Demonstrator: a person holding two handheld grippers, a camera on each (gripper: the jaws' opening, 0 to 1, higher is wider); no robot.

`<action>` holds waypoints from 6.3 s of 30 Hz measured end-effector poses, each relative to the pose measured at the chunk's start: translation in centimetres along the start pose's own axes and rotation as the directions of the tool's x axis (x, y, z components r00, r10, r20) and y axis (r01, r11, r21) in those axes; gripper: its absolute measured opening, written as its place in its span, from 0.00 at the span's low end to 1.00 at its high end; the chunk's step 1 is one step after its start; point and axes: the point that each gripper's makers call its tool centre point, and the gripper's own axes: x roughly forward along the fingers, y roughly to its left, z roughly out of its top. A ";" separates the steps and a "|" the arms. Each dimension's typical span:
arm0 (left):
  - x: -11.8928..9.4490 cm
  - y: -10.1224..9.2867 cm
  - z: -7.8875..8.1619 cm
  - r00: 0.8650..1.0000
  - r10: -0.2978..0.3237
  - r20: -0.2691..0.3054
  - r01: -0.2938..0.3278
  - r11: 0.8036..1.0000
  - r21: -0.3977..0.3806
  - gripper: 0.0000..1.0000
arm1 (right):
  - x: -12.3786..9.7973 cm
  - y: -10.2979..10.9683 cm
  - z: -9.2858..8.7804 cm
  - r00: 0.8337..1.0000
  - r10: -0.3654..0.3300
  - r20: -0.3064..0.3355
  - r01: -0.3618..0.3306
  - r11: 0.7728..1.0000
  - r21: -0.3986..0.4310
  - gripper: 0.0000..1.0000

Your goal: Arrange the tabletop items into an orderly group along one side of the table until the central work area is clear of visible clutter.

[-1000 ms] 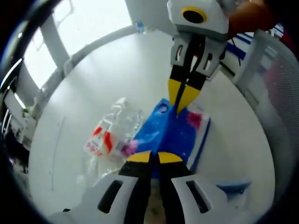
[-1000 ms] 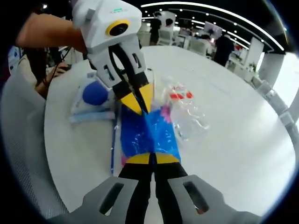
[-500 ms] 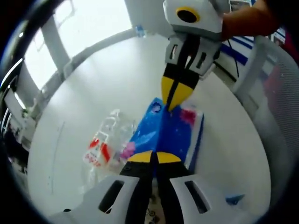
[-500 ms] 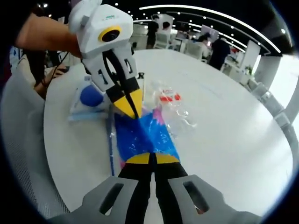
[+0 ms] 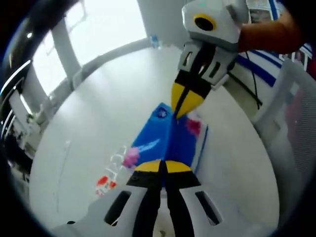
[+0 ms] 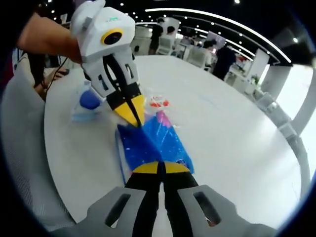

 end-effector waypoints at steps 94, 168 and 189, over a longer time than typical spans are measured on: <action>10.5 14.2 0.9 0.988 0.130 -0.086 -0.136 0.989 -0.061 0.12 | 7.9 -15.3 -4.5 0.990 -0.040 -0.138 0.029 0.996 -0.081 0.01; -7.8 11.8 2.2 0.937 0.317 0.147 -0.232 0.880 -0.415 0.64 | 3.5 -8.2 5.5 0.999 0.014 -0.046 -0.023 0.983 -0.179 0.39; -12.9 7.3 -2.6 0.917 0.387 0.101 -0.302 0.835 -0.461 0.62 | 3.8 -3.3 7.9 0.996 0.085 -0.038 -0.091 0.965 -0.248 0.39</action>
